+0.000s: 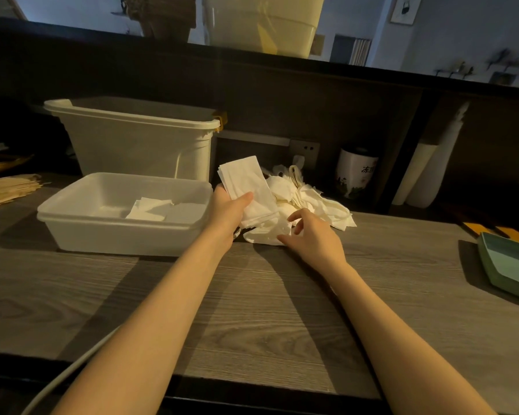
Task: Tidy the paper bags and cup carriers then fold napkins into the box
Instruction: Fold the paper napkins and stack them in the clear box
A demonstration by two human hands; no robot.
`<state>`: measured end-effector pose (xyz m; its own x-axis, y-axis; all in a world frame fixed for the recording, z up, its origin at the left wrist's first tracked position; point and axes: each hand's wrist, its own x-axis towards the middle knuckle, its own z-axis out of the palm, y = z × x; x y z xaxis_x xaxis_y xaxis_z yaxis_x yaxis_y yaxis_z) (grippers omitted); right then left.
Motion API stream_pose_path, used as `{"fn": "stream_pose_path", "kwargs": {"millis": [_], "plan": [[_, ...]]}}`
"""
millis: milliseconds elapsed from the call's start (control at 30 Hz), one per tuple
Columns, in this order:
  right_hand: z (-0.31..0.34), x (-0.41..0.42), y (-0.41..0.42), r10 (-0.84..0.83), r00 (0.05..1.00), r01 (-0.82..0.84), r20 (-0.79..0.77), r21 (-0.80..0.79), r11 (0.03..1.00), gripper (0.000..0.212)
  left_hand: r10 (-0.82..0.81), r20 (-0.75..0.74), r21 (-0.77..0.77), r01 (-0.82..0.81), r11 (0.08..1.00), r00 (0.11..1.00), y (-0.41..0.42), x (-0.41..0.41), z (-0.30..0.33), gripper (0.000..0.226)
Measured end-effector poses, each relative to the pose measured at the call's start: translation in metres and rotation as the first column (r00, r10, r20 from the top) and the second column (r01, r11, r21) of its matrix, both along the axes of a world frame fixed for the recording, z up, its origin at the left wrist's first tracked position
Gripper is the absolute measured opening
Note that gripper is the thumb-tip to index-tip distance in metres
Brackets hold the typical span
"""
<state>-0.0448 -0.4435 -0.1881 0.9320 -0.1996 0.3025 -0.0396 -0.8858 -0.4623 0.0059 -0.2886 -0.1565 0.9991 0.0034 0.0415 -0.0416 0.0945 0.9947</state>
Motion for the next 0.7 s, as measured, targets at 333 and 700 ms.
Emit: {"fn": "stream_pose_path", "kwargs": {"millis": [333, 700], "plan": [[-0.002, 0.004, 0.003, -0.057, 0.988, 0.071, 0.141, -0.099, 0.993, 0.013, 0.023, -0.001, -0.012, -0.023, 1.0, 1.0, 0.001, 0.003, 0.001, 0.039], [0.006, 0.004, -0.008, -0.053, 0.971, 0.033, 0.231, 0.091, 0.995, 0.025, -0.01, -0.059, -0.093, 0.005, 0.996, 0.998, 0.001, 0.005, -0.003, 0.035]]}}
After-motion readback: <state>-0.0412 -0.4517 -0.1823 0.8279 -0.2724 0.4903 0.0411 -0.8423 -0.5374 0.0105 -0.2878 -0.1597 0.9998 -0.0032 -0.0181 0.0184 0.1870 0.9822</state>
